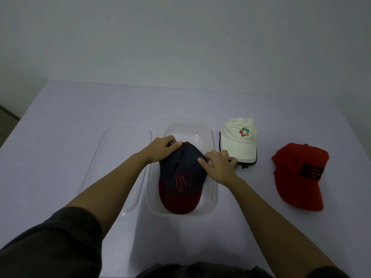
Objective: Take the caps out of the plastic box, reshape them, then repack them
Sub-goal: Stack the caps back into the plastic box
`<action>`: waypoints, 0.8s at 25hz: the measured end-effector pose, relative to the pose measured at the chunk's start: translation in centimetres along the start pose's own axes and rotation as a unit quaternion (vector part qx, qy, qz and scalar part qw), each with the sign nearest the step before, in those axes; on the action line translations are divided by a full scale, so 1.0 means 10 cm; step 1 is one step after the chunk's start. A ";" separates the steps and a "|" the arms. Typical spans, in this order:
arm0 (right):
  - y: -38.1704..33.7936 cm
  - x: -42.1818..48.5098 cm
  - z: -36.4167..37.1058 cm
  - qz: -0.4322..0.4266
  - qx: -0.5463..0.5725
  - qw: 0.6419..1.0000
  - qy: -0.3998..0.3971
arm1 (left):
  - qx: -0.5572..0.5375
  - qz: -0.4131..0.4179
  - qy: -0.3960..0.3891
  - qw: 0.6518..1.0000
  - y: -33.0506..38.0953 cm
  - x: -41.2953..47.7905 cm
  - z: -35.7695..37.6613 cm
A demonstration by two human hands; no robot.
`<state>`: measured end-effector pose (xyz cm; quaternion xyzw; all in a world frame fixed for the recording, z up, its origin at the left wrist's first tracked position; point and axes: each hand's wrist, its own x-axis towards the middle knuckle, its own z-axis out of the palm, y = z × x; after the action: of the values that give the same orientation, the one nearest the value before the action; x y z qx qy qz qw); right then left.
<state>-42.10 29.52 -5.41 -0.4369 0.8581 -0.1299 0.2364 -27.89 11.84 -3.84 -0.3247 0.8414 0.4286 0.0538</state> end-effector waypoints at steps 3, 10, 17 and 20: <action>0.01 0.05 0.02 -0.001 0.012 1.000 0.016 | 0.006 -0.019 -0.039 0.999 -0.05 0.00 0.03; 0.13 0.09 -0.14 -0.044 0.147 0.975 0.162 | -0.041 -0.018 0.096 0.994 0.23 -0.01 -0.20; 0.86 -0.22 -0.51 -0.003 0.202 0.940 0.275 | -0.078 0.083 0.101 0.988 1.27 0.20 0.25; 1.39 -0.46 -0.61 0.040 0.192 0.935 0.296 | -0.053 0.109 0.056 0.991 1.77 0.36 0.78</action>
<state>-52.49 41.50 -4.84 -0.2906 0.8646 -0.4060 0.0555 -42.71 23.38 2.08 -0.2574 0.8494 0.4572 -0.0580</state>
